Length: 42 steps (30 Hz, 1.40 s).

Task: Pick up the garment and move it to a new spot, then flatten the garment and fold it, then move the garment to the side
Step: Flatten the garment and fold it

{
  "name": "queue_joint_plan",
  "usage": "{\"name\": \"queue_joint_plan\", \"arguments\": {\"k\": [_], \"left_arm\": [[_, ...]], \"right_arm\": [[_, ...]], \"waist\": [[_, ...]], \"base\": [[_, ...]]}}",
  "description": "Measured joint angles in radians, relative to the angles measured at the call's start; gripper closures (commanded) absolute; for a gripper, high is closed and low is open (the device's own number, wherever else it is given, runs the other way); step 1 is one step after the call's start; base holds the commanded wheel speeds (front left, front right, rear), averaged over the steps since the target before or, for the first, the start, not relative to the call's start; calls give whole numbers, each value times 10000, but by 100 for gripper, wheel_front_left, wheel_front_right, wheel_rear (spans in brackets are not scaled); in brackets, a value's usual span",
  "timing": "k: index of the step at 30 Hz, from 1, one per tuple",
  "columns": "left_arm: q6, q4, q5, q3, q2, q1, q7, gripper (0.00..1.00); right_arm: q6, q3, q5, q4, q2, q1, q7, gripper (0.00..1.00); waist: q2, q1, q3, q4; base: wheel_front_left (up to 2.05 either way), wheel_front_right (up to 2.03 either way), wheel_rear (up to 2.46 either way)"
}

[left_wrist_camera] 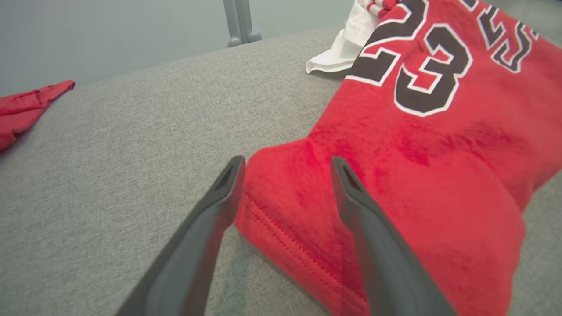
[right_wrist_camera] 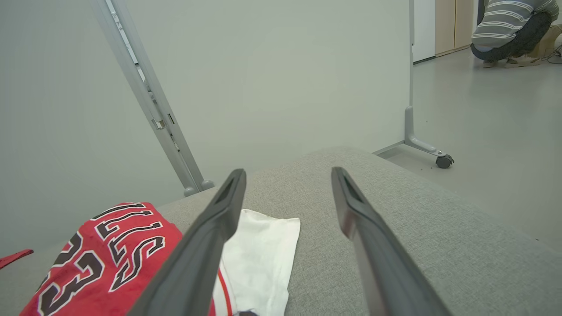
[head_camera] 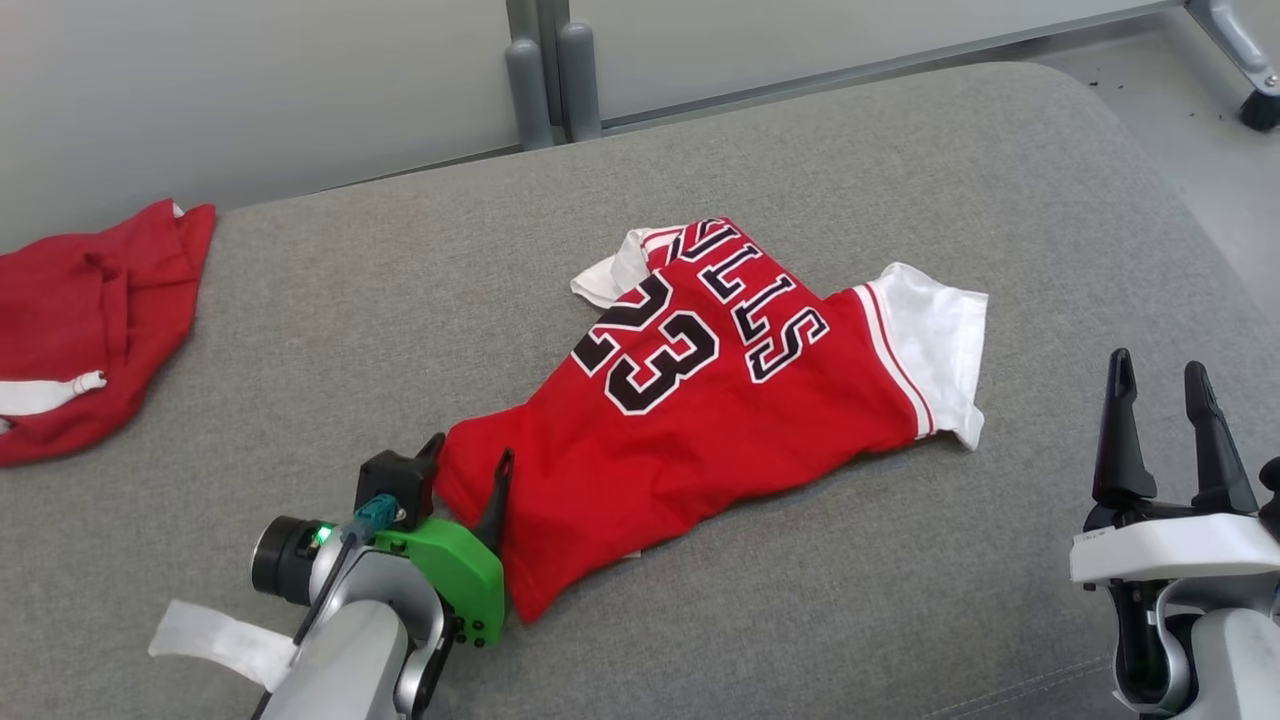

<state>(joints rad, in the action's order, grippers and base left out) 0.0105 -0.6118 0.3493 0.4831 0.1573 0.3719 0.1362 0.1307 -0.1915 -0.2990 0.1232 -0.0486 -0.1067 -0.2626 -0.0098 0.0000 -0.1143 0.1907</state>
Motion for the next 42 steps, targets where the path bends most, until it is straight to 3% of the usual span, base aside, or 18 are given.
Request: {"name": "queue_joint_plan", "arguments": {"k": [8,9,11,13,14,29,42], "left_arm": [[-151,-1164,19,-33,-15,738,-512,0],[-151,-1267,35,-17,-38,758,-560,7],[-150,-1409,56,13,-104,763,-562,58],[-150,-1482,86,35,-155,788,-487,96],[-148,-1519,98,42,-174,803,-424,100],[-479,-851,-316,163,-240,1830,909,100],[-1106,1827,-1350,851,-190,2236,1166,100]], "right_arm": [[0,98,46,-272,2,25,0,0],[0,92,94,-328,0,23,0,0],[0,77,176,-387,0,19,0,0],[0,56,221,-456,0,-1,0,0],[0,50,272,-489,0,-12,0,0],[0,629,637,-543,2,-177,0,0],[-2,669,671,-491,2,-166,0,0]], "waist": [[0,0,-300,223],[0,0,-339,226],[0,0,-408,218],[0,0,-475,195],[0,0,-507,177],[0,0,-577,-296],[0,0,-289,-622]], "base": [[0,0,0],[0,0,0],[0,0,0],[0,0,0],[0,0,0],[0,0,0],[0,0,0]]}}
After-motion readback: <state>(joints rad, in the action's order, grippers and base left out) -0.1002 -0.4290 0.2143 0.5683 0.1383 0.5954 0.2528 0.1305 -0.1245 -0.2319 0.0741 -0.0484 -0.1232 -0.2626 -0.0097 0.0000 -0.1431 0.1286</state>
